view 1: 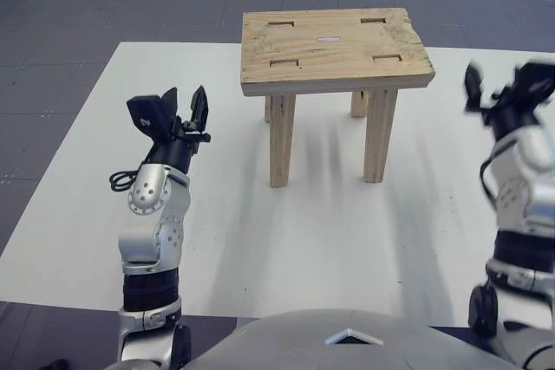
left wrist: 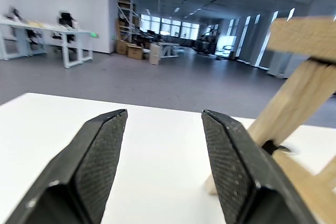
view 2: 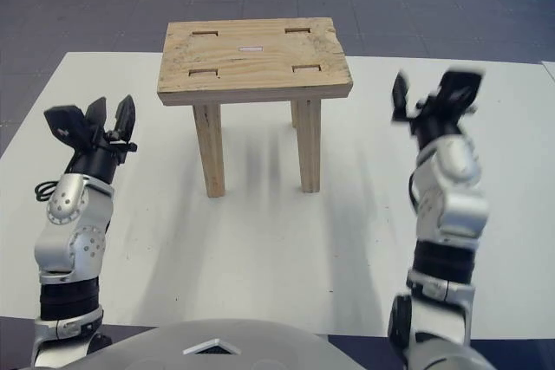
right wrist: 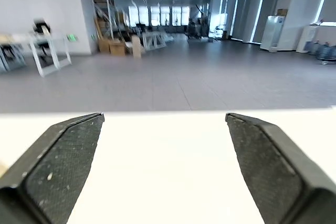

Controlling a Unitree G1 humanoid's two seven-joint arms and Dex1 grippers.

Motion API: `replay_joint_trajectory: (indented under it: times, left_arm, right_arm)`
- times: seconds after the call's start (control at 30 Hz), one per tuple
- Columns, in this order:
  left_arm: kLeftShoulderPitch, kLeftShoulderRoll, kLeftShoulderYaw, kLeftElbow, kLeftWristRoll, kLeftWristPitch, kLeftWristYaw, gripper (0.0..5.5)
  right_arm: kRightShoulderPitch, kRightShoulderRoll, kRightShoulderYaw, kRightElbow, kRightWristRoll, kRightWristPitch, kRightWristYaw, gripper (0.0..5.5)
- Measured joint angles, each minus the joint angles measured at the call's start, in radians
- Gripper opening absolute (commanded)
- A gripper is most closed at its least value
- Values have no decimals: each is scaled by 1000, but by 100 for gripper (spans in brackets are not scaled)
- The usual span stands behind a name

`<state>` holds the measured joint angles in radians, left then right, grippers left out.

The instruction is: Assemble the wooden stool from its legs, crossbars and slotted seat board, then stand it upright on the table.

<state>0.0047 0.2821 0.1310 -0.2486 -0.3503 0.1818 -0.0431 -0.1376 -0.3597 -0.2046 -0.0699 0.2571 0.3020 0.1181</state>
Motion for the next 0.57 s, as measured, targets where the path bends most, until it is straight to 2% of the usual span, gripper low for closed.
replay_joint_trajectory:
  times: [0.13, 0.3, 0.57]
  left_arm:
    - [16, -26, -17, 74, 89, -113, -14, 264]
    - [9, -70, -24, 88, 81, -130, -46, 264]
    - [15, -120, -41, 73, 87, -129, -57, 264]
  right_arm:
    - [112, 51, 86, -18, -63, -119, 36, 427]
    - [134, 124, 112, -74, -93, -140, 5, 427]
    - [149, 134, 124, -96, -139, -142, -1, 427]
